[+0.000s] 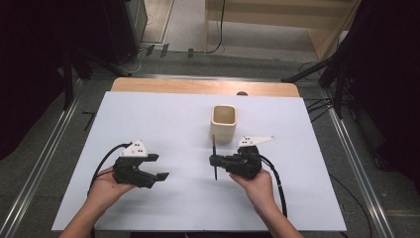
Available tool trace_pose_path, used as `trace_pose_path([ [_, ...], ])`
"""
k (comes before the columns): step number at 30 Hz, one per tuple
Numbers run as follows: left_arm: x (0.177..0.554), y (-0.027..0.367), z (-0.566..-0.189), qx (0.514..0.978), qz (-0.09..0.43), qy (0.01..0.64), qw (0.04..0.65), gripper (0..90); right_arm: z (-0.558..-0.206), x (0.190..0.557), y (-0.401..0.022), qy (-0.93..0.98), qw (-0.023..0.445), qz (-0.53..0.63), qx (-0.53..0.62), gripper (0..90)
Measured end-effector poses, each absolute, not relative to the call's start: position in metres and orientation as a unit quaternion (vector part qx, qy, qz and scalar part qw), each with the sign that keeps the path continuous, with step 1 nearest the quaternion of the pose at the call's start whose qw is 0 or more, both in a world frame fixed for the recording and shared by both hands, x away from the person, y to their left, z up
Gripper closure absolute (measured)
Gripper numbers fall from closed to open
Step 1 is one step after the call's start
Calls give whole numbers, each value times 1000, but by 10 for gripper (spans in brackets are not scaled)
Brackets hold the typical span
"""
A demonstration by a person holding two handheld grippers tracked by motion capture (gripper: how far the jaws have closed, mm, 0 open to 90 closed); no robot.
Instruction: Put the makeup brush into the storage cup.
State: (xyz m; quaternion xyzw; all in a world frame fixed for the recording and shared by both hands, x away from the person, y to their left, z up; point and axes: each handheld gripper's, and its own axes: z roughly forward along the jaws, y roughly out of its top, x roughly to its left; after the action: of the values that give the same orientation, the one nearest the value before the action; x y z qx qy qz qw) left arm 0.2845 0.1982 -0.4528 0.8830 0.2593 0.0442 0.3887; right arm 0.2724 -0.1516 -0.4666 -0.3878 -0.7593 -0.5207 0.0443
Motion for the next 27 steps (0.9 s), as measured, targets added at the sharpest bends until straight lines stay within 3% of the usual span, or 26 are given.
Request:
trace_pose_path([
  [27, 285, 204, -455, 879, 41, 269, 391, 248, -453, 286, -158, -757, 20, -524, -389, 838],
])
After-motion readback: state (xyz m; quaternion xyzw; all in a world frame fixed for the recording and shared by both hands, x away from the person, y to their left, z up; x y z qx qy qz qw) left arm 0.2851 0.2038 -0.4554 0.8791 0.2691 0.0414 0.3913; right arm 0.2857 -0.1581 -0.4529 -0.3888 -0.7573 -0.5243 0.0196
